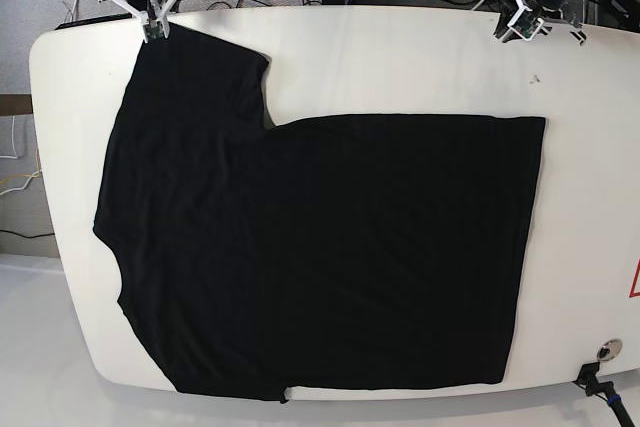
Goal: Fold the T-shirt properly
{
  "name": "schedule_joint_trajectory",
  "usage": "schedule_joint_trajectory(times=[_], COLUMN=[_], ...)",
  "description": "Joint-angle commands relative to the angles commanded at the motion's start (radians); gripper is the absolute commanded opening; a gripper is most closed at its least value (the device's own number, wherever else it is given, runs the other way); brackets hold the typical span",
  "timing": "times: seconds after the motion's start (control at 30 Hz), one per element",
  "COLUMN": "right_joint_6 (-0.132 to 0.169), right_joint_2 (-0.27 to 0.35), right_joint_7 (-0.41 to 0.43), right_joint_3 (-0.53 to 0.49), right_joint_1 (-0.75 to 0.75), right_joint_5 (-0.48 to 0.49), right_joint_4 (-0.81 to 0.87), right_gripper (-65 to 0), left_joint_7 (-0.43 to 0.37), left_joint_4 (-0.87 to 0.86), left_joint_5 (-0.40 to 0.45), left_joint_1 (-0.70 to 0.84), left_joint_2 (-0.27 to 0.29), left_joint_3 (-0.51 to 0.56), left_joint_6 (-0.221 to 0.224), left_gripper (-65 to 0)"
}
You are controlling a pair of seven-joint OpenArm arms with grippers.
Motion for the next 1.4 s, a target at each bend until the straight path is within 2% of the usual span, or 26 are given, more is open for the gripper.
schedule_joint_trajectory(times=[0.2, 0.27, 0.43, 0.57, 0.6, 0.67, 0.77, 0.83, 0.87, 0.93, 1.03, 1.13, 1.27, 1.33, 1.4], right_joint_6=[0.002, 0.002, 0.002, 0.003, 0.009, 0.040, 0.046, 0.048, 0.049, 0.072, 0.126, 0.135, 0.135, 0.135, 0.135], right_joint_2=[-0.006, -0.032, -0.037, -0.074, -0.075, -0.080, -0.117, -0.118, -0.121, -0.138, -0.198, -0.245, -0.278, -0.275, -0.262], right_joint_7=[0.021, 0.037, 0.057, 0.106, 0.115, 0.120, 0.123, 0.130, 0.155, 0.219, 0.319, 0.419, 0.575, 0.647, 0.672], right_joint_3=[-0.002, -0.002, -0.003, -0.003, -0.003, -0.003, 0.003, 0.005, 0.005, -0.002, 0.005, 0.005, 0.005, 0.008, 0.041], right_joint_1=[-0.037, -0.054, -0.097, -0.133, -0.138, -0.137, -0.138, -0.146, -0.167, -0.204, -0.259, -0.319, -0.385, -0.399, -0.408], right_joint_5=[0.000, -0.002, 0.000, -0.002, 0.000, 0.000, -0.005, 0.000, 0.000, 0.002, 0.002, 0.002, 0.005, 0.061, 0.141], right_joint_4=[0.005, 0.006, 0.008, 0.014, 0.014, 0.014, 0.017, 0.035, 0.046, 0.057, 0.060, 0.060, 0.060, 0.061, 0.074], right_gripper=[-50.9, -50.9, -50.9, -50.9, -50.9, -50.9, -50.9, -51.0, -50.9, -50.9, -51.2, -51.2, -51.2, -50.9, -50.9], left_joint_7=[0.000, 0.000, 0.000, 0.000, 0.000, 0.000, 0.000, 0.000, 0.000, 0.000, 0.000, 0.000, 0.000, 0.000, 0.000], left_joint_4=[0.000, 0.000, 0.000, 0.000, 0.000, 0.000, 0.000, 0.000, 0.000, 0.000, 0.000, 0.000, 0.000, -0.002, -0.002], left_joint_5=[0.000, 0.000, 0.000, 0.000, 0.000, 0.000, 0.000, 0.000, 0.000, 0.000, 0.000, 0.000, 0.000, 0.000, 0.000], left_joint_1=[0.000, 0.000, 0.000, 0.000, 0.000, 0.000, 0.000, 0.000, 0.000, 0.000, -0.002, -0.002, -0.002, -0.006, -0.021], left_joint_2=[0.003, 0.003, 0.003, 0.003, 0.003, 0.003, 0.003, 0.002, 0.002, 0.002, 0.002, 0.002, 0.002, 0.002, 0.002], left_joint_3=[0.003, 0.003, 0.003, 0.003, 0.003, 0.003, 0.003, 0.003, 0.003, 0.003, 0.003, 0.003, 0.003, 0.003, 0.003], left_joint_6=[0.000, 0.000, 0.000, 0.000, 0.000, 0.000, 0.000, 0.000, 0.000, 0.000, 0.000, 0.000, 0.000, 0.000, 0.000], left_gripper=[-61.1, -61.1, -61.1, -61.1, -61.1, -61.1, -61.1, -61.1, -61.1, -61.1, -61.1, -61.1, -61.1, -61.1, -61.1])
